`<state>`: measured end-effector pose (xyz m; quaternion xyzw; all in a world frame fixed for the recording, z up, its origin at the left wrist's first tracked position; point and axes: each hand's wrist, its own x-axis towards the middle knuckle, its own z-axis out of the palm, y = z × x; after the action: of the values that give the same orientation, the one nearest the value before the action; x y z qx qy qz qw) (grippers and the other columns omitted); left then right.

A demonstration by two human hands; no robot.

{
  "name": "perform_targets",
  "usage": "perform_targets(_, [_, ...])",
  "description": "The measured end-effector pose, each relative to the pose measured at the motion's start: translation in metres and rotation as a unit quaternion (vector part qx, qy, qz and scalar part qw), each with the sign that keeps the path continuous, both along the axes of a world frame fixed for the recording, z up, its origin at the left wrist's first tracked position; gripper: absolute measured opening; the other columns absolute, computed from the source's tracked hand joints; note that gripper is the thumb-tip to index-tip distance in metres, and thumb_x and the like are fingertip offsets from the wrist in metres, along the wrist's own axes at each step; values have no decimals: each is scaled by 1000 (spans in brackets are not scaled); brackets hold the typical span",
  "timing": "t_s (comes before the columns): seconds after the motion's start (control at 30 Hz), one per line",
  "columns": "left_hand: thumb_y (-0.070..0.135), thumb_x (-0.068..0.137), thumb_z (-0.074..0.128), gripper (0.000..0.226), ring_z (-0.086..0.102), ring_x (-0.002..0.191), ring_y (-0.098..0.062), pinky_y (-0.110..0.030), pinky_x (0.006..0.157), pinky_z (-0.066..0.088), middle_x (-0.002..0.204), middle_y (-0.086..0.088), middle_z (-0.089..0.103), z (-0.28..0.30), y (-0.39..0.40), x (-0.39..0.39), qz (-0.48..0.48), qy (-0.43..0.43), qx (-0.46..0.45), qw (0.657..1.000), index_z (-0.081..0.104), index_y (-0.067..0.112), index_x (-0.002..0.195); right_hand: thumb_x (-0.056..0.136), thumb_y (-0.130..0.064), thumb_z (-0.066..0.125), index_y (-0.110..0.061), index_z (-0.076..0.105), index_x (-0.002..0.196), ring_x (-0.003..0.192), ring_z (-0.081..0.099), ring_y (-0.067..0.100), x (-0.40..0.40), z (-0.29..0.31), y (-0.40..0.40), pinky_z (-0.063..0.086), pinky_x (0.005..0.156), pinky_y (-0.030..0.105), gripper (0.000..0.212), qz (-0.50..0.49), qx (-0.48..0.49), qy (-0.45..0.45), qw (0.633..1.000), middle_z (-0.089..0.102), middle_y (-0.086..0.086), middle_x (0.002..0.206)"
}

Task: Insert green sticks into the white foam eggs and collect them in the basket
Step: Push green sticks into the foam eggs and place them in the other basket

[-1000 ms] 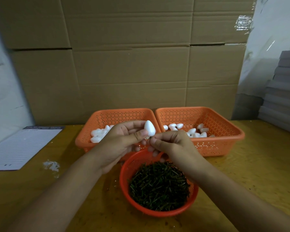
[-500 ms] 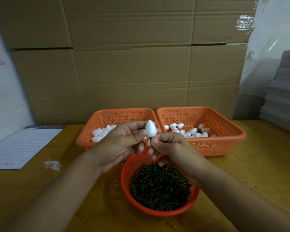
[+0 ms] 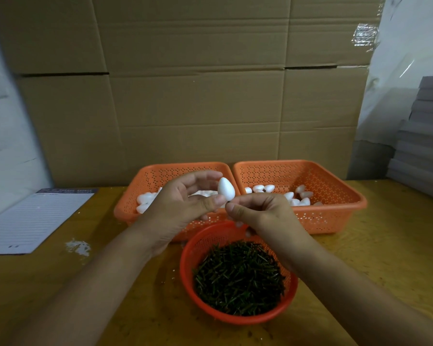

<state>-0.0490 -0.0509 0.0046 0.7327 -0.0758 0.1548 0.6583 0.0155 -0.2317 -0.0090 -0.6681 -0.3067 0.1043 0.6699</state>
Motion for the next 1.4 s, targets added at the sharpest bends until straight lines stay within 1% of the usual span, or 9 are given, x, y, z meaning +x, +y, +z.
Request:
perform_targets(0.07, [30, 75, 84, 37, 70, 84, -6, -18, 65, 52, 113, 4, 74, -2, -1, 1, 8, -3, 4, 1000, 73, 35, 109, 89, -12, 72, -4, 77, 87, 63, 58, 10, 0, 0, 0, 46, 52, 19, 9, -1, 0, -6, 1000, 69, 11, 73])
perform_targets(0.23, [25, 77, 80, 29, 70, 78, -7, -18, 63, 52, 106, -1, 76, -5, -2, 2, 18, -8, 5, 1000, 74, 30, 105, 89, -13, 72, -3, 77, 87, 62, 58, 9, 0, -1, 0, 45, 52, 19, 11, 1, -7, -4, 1000, 68, 8, 70])
perform_targets(0.3, [27, 77, 79, 32, 68, 76, -7, -18, 63, 52, 102, -1, 76, -5, -2, 3, 18, -6, 8, 1000, 74, 26, 109, 90, -14, 71, -5, 77, 88, 64, 59, 8, 0, -1, 0, 46, 54, 19, 11, 4, -12, -4, 1000, 71, 10, 76])
perform_targets(0.4, [27, 78, 77, 37, 66, 74, -7, -19, 63, 51, 99, 1, 76, -6, -2, 4, 12, 1, 14, 1000, 71, 19, 114, 93, -15, 68, -8, 78, 88, 65, 60, 7, 0, -1, 0, 46, 54, 19, 13, 14, -21, -4, 1000, 73, 4, 76])
perform_targets(0.8, [31, 76, 78, 39, 64, 73, -9, -20, 65, 53, 101, -1, 76, -6, -2, 3, 2, 11, 9, 1000, 71, 24, 114, 93, -13, 67, -4, 77, 88, 62, 59, 7, -1, -1, 1, 46, 52, 19, 14, 10, -30, -8, 999, 71, 1, 72])
perform_targets(1.0, [21, 79, 78, 44, 70, 74, -11, -19, 62, 53, 106, -2, 76, -4, -2, 3, 31, -15, 17, 999, 64, 22, 121, 91, -13, 70, -2, 76, 86, 58, 57, 8, -2, -1, 1, 45, 50, 19, 14, -17, -19, -20, 999, 69, 9, 71])
perform_targets(1.1, [19, 77, 80, 39, 72, 78, -13, -18, 67, 53, 108, -3, 75, -5, -6, 3, 29, -33, 16, 999, 68, 21, 115, 91, -16, 71, -2, 76, 84, 58, 55, 11, -3, -1, 2, 44, 50, 19, 16, -21, -17, -20, 999, 66, 12, 69])
perform_targets(1.23, [16, 78, 82, 33, 75, 90, -22, -26, 78, 57, 111, -1, 74, -7, -7, 3, 32, -50, 29, 998, 72, 27, 108, 90, -17, 71, -3, 76, 77, 57, 54, 14, -4, -1, 3, 43, 51, 21, 20, -20, -20, -38, 999, 65, 19, 66])
perform_targets(1.4, [20, 79, 83, 34, 74, 92, -27, -33, 83, 61, 114, -3, 74, -6, -6, 1, 29, -47, 57, 997, 72, 29, 110, 91, -18, 72, -5, 74, 69, 52, 52, 8, -4, -3, 3, 41, 51, 19, 25, -25, -33, -63, 997, 63, 0, 56])
